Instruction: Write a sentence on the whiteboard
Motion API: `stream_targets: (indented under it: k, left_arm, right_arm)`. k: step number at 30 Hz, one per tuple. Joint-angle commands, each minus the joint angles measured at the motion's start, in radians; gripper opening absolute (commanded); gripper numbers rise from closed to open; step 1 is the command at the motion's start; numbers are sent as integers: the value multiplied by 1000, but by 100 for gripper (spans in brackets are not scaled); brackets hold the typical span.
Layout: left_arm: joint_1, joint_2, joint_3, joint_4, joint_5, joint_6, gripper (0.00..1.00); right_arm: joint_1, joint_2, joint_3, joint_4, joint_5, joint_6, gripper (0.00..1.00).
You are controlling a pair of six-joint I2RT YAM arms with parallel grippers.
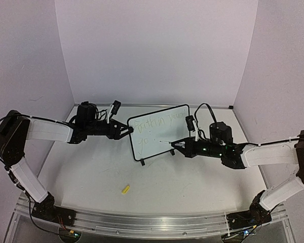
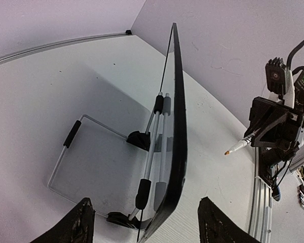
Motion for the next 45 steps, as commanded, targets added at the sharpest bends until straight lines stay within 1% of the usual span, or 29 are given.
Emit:
stream_targets:
  k: [1, 6, 11, 14, 19, 26, 45]
  left_arm:
    - [2, 16, 32, 33, 53, 24, 68]
    - [1, 29, 48, 18, 65, 25, 68]
    - [-19, 54, 73, -33, 74, 56, 64]
    - [-23, 72, 84, -53, 65, 56, 58]
    - [-22, 75, 91, -78, 57, 78, 37]
    - [-22, 80, 94, -98, 43, 94, 23]
    - [-23, 72, 91, -125, 16, 142, 1]
  right_arm:
    - [-1, 53, 65, 50, -34, -13, 0]
    - [12, 121, 112, 52, -15, -17, 0]
    - [25, 188, 163, 49, 20, -18, 0]
    - [30, 226, 190, 49, 37, -21, 0]
    - [34, 267, 220, 49, 51, -20, 0]
    - [34, 306, 247, 51, 57, -20, 0]
    - [34, 335, 274, 66, 76, -3, 0]
